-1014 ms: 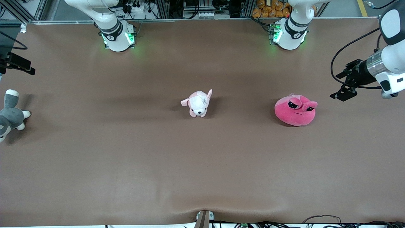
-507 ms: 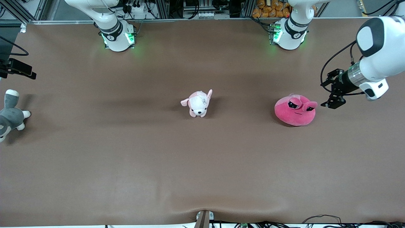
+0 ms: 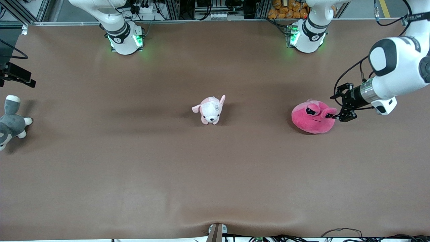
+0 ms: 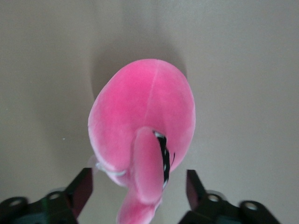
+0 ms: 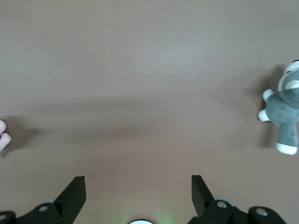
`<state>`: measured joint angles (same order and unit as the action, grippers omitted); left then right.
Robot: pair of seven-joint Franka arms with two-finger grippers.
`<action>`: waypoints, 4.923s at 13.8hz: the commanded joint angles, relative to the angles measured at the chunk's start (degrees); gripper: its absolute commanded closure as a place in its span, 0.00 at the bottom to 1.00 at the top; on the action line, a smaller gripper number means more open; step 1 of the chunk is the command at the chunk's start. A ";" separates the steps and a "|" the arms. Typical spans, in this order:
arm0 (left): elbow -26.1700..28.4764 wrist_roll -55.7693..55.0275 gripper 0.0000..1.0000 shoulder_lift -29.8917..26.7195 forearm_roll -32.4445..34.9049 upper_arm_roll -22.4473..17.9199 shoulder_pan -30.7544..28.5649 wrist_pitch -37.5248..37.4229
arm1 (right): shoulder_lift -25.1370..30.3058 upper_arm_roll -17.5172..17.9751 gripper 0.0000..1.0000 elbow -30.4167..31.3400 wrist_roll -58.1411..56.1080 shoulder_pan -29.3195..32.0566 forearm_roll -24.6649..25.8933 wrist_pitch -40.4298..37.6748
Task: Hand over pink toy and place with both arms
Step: 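Grasp the pink plush with the left gripper and lift it, then carry the pink plush toward the right gripper while the right gripper approaches, then grasp the pink plush with the right gripper while the left gripper releases, then lower the pink plush beside the grey toy and open the right gripper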
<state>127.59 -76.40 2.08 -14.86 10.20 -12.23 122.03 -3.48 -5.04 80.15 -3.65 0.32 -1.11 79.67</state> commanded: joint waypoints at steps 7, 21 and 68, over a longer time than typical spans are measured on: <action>-2.69 -0.86 1.00 2.66 -1.05 0.87 0.19 0.85 | -1.09 -0.06 0.00 -1.31 -0.13 0.91 -2.31 0.13; -38.89 -36.95 1.00 8.71 -20.12 20.19 2.38 -19.55 | -1.09 0.29 0.00 -0.87 67.91 -15.42 -19.87 -1.54; -44.36 12.83 0.00 7.15 16.23 20.12 -1.30 -30.97 | -19.18 -0.06 1.00 3.34 61.42 12.51 -21.29 8.37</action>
<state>82.84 -69.16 11.14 -2.97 29.74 -12.46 93.01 -17.65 -6.59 83.53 62.18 11.59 -21.11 85.09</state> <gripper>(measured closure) 0.000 0.877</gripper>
